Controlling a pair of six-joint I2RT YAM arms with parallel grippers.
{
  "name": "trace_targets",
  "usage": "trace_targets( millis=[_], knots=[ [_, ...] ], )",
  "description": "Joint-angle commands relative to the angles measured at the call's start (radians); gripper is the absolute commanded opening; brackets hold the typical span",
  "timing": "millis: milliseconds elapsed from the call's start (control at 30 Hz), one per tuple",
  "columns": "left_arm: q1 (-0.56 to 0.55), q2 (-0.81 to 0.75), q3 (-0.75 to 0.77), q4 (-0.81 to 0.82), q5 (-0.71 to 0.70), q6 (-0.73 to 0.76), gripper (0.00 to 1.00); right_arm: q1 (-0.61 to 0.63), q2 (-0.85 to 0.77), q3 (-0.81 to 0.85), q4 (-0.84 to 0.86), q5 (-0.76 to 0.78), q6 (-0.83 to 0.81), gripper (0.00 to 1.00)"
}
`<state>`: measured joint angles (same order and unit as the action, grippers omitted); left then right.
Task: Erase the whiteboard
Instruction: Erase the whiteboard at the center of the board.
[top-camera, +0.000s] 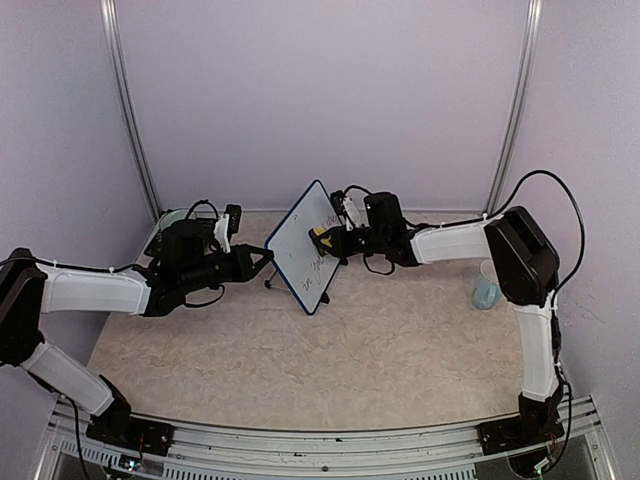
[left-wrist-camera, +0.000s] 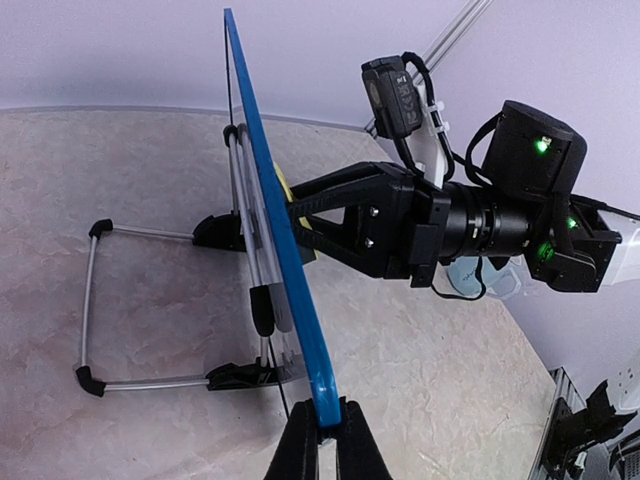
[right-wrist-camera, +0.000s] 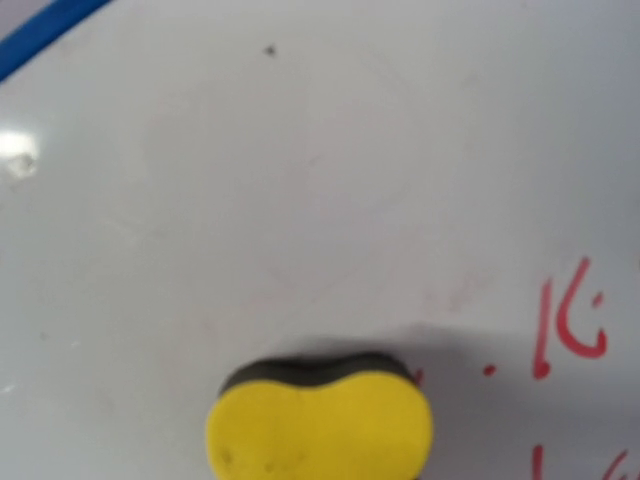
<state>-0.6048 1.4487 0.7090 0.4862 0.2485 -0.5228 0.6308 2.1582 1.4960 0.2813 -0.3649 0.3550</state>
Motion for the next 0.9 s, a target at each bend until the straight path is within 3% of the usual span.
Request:
trace_targets(
  millis=[0, 367, 867],
  knots=[
    [-0.007, -0.012, -0.003, 0.024, 0.031, -0.007, 0.0, -0.012, 0.055, 0.015, -0.048, -0.019, 0.018, 0.01],
    [-0.008, -0.026, -0.002, 0.02, 0.028, -0.01, 0.0, -0.013, -0.004, -0.134, -0.001, -0.045, -0.012, 0.0],
    [-0.018, -0.098, 0.028, -0.089, 0.005, -0.038, 0.0, -0.019, -0.034, 0.089, -0.066, -0.066, -0.02, 0.01]
  ],
)
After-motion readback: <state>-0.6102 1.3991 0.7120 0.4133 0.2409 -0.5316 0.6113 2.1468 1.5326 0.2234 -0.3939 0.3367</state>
